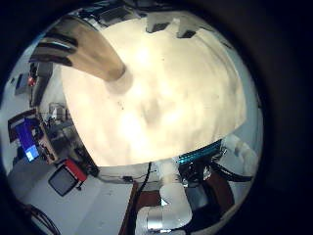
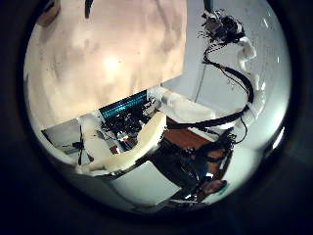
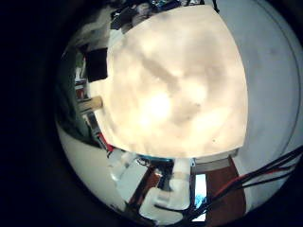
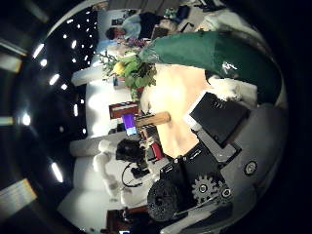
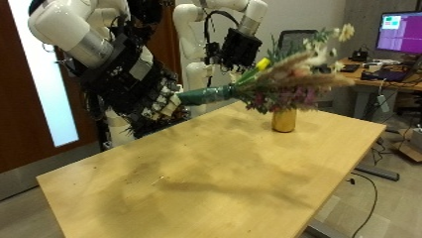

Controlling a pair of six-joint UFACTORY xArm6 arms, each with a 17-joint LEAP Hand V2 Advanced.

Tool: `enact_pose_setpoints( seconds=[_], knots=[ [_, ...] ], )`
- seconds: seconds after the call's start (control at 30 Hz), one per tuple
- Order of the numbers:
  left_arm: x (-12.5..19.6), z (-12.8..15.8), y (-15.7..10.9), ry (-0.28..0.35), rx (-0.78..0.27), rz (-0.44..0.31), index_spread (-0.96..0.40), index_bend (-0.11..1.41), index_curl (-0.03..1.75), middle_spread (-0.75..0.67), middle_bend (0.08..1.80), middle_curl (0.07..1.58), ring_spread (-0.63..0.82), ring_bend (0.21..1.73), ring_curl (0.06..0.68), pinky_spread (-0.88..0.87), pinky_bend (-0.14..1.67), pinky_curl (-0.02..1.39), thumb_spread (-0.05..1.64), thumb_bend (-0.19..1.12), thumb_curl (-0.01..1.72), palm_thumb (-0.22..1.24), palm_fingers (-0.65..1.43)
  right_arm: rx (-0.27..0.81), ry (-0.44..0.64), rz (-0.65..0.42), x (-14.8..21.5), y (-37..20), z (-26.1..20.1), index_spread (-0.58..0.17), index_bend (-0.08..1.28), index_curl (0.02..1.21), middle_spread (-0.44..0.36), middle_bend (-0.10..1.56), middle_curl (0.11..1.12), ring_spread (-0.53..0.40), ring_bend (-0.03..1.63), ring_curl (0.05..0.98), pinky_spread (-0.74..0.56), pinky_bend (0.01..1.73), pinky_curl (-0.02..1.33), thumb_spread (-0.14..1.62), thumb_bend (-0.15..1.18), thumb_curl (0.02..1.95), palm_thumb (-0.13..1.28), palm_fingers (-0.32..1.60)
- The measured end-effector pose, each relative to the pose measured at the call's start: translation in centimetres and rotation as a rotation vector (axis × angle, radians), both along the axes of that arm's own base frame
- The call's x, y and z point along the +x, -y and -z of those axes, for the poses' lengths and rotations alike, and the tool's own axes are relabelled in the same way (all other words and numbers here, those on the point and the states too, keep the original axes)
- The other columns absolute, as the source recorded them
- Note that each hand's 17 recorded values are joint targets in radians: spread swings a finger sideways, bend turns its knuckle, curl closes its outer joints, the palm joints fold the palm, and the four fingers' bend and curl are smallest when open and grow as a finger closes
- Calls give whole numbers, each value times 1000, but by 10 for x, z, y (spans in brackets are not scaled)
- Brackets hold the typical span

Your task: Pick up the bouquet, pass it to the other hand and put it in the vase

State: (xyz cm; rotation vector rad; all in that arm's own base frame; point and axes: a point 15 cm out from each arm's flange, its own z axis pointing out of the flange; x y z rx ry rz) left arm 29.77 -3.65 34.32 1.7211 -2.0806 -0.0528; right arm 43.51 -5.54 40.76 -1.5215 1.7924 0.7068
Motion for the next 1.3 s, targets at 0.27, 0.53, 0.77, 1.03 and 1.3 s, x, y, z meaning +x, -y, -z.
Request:
enact_pose_setpoints(
  seconds=[0.27,0.53,0.77,1.03,1.3],
  knots=[
    [15,-14,9,54,-129,-89,64,249,450,212,237,350,471,340,209,454,158,176,1006,-25,289,307,296,284,196,-125,-14,-24,-30,-219,1123,815,-135,1288,762,-175,1456,601,-223,1187,879,229,-9,932,1235,1131],
    [25,-28,13,109,-197,-120,64,261,457,192,277,362,450,359,209,451,161,162,1027,-24,283,324,301,509,304,-268,-42,-52,-36,-218,1122,818,-132,1291,763,-176,1459,600,-231,1161,915,198,-13,940,1230,1132],
    [34,-56,39,163,-411,-150,114,181,437,220,262,358,442,409,216,445,178,179,1032,-25,281,319,266,640,316,-391,-59,-77,-46,-215,1128,825,-131,1293,767,-177,1458,599,-234,1133,958,159,-21,938,1210,1135],
    [35,-101,63,167,-752,-186,193,129,375,289,271,357,464,475,227,466,198,210,1011,-33,279,285,197,665,274,-535,-83,-129,-54,-210,1136,832,-132,1305,772,-171,1456,602,-233,1095,1012,143,-19,939,1208,1128],
    [42,-129,76,200,-956,-175,224,133,287,343,277,353,468,559,239,474,256,269,893,-35,291,212,113,676,257,-633,-107,-174,-57,-209,1135,835,-133,1300,776,-170,1455,605,-234,1078,1055,140,-19,939,1208,1128]
  ],
)
